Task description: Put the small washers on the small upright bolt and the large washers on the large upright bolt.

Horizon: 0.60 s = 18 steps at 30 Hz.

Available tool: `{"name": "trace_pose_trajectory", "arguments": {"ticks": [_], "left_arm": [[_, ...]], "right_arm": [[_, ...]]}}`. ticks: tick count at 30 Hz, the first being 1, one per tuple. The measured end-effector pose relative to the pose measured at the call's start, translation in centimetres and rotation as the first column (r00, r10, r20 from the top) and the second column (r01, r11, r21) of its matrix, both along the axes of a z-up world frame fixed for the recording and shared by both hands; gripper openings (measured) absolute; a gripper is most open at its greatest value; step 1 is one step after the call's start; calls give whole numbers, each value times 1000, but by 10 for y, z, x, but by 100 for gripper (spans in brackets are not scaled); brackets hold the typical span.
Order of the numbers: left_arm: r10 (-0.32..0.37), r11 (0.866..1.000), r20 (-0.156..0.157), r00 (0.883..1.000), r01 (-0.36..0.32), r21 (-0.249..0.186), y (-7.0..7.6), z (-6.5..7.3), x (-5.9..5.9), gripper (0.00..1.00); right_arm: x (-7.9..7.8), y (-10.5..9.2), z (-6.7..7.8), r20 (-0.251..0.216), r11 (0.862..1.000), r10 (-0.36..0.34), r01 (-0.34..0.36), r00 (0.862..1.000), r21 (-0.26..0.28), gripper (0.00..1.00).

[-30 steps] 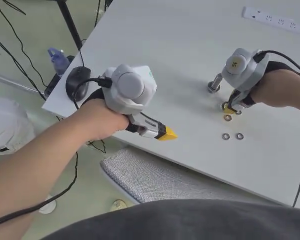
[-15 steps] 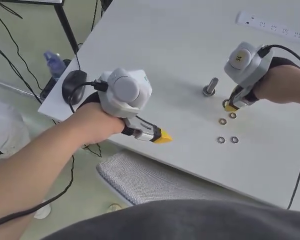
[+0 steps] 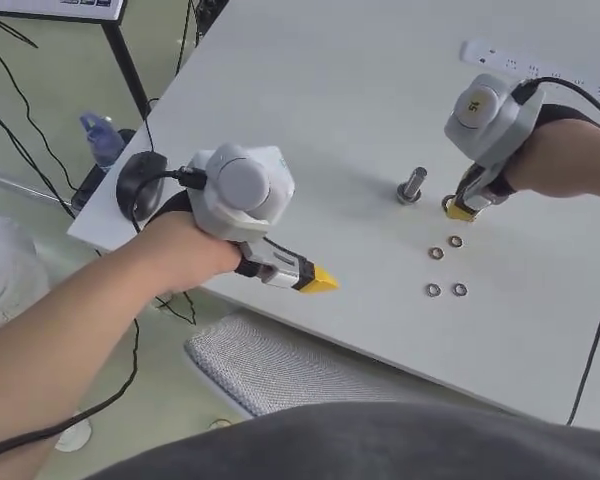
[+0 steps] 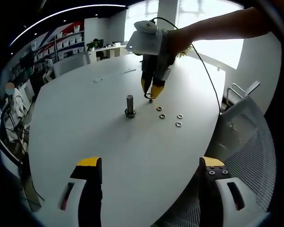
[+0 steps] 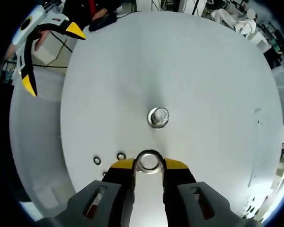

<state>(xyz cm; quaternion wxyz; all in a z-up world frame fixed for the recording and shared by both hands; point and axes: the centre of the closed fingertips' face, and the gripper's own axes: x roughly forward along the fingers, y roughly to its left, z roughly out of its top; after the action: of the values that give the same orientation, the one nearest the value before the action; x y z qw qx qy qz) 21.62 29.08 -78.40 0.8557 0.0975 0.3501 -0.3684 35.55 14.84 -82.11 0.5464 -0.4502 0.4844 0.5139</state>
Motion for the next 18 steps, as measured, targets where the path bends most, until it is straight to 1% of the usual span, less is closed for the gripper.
{"name": "trace_pose_trajectory", "arguments": {"ticks": [5, 7, 10, 13, 18], "left_arm": [[6, 1000, 3, 1000, -6, -1, 0, -1, 3, 86], [18, 1000, 23, 1000, -18, 9, 3, 0, 7, 91], [22, 1000, 17, 1000, -22, 0, 2, 0, 7, 91], [23, 1000, 17, 1000, -23, 6, 2, -1, 7, 91], [22, 1000, 12, 1000, -22, 5, 1, -1, 7, 91]], "right_arm": [[4, 1, 8, 5, 1000, 18, -18, 1000, -14, 21], [5, 3, 11, 8, 999, 29, -29, 1000, -18, 21], [8, 3, 14, 9, 999, 32, -32, 999, -24, 21], [8, 4, 17, 12, 999, 38, -38, 999, -26, 21], [8, 12, 27, 11, 999, 45, -45, 999, -13, 21]]}}
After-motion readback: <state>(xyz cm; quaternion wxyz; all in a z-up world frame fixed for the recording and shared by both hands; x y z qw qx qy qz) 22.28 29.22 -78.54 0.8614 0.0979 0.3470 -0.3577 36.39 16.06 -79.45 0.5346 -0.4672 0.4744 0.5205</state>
